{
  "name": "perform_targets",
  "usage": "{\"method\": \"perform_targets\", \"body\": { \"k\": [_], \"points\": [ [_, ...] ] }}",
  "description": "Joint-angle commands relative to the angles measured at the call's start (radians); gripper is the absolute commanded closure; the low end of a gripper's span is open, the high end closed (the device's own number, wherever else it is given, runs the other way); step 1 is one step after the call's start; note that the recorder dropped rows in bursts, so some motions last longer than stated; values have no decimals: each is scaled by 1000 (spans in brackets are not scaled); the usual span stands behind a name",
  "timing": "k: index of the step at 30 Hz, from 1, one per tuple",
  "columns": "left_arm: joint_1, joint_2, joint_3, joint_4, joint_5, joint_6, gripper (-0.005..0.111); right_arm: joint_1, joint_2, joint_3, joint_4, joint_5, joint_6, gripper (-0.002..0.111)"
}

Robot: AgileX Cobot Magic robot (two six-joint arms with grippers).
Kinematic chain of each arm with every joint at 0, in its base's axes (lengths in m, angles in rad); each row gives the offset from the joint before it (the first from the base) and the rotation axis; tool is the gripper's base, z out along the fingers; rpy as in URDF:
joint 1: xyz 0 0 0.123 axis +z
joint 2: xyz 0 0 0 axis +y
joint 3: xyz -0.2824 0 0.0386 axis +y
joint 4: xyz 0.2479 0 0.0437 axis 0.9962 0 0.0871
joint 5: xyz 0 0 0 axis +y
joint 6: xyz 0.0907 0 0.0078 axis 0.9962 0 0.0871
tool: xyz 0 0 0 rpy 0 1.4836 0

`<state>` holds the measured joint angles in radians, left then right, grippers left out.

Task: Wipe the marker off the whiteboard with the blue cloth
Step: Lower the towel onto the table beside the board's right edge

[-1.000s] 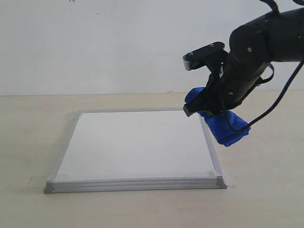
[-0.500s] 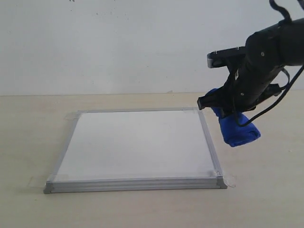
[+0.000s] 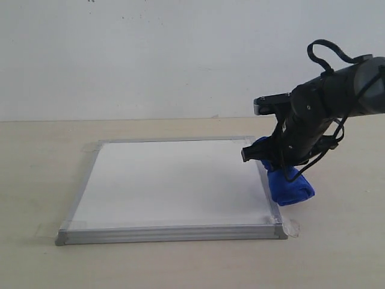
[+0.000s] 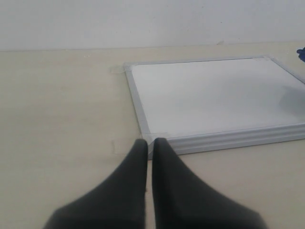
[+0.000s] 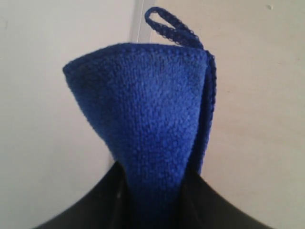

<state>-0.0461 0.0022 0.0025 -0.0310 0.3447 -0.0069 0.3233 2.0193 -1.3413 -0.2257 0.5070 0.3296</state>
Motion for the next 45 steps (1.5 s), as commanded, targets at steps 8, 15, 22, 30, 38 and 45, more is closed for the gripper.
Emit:
{"method": "perform_targets", "body": {
  "k": [8,15,22,30,38,45],
  "points": [
    [4,-2,-2,-10,-7,1,103,-37,36,4,-24,-26,39,109],
    [4,-2,-2,-10,-7,1,103,-37,62,4,-24,-85,39,109],
    [4,-2,-2,-10,-7,1,103,-54,69,4,-24,-89,43,84],
    [4,-2,-2,-10,-7,1,103,-57,69,4,-21,-97,32,51],
    [4,-2,-2,-10,-7,1,103,-53,57,4,-21,-96,17,42],
    [4,-2,-2,-10,-7,1,103,-47,57,4,65,-87,-109,42]
  ]
}}
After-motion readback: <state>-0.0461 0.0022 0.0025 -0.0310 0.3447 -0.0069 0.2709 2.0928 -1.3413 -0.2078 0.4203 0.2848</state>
